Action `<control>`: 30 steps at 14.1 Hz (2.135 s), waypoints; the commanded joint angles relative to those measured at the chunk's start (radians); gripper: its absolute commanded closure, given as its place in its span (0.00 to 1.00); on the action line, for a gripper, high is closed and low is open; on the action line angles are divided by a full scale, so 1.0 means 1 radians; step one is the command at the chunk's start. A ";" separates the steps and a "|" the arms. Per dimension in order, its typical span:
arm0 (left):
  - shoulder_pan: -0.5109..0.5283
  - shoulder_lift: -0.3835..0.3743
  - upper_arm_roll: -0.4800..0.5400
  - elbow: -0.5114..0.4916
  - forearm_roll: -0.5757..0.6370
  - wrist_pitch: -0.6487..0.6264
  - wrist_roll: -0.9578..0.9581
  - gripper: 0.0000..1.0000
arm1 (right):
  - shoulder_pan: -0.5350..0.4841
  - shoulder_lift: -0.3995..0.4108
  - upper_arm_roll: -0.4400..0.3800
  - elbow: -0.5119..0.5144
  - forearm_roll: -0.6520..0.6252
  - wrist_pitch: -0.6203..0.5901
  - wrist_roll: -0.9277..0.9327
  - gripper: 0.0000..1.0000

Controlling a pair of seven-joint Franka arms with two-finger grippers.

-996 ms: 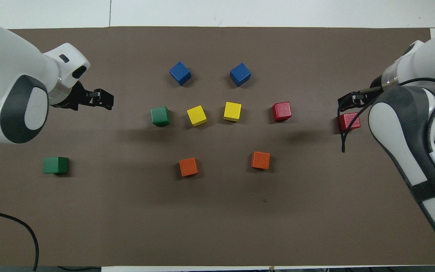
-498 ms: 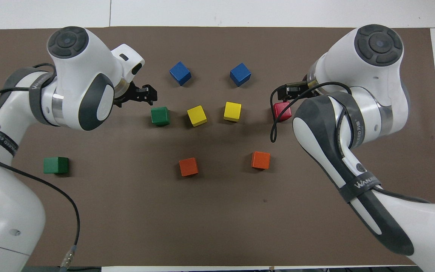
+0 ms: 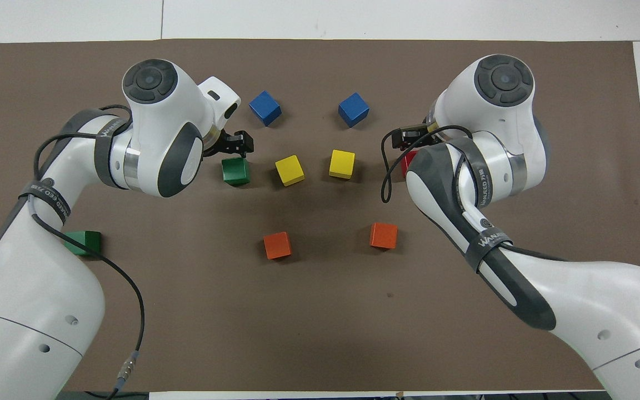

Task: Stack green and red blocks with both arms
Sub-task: 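Reach the left gripper to the other green cube while the right reaches red, then grasp and lift the green cube with the left gripper while the right lifts red, then set the green cube on the placed green while the right sets red on red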

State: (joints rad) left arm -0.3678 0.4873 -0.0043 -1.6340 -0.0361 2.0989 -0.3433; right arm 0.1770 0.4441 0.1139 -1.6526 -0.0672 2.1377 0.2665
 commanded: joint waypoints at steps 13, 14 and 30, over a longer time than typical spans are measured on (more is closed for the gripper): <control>-0.062 -0.070 0.018 -0.190 0.016 0.130 -0.092 0.67 | -0.001 -0.063 0.001 -0.147 -0.022 0.035 -0.003 1.00; -0.062 -0.072 0.018 -0.190 0.016 0.118 -0.092 0.90 | -0.002 -0.076 0.001 -0.078 -0.022 -0.066 -0.003 1.00; 0.271 -0.450 0.021 -0.222 0.009 -0.350 0.300 1.00 | -0.346 -0.278 -0.002 -0.294 0.003 0.018 -0.440 1.00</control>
State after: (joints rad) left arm -0.1518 0.1175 0.0276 -1.7516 -0.0345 1.7544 -0.1286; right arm -0.1815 0.2197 0.1047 -1.8944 -0.0720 2.1388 -0.1985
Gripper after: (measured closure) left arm 0.449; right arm 0.458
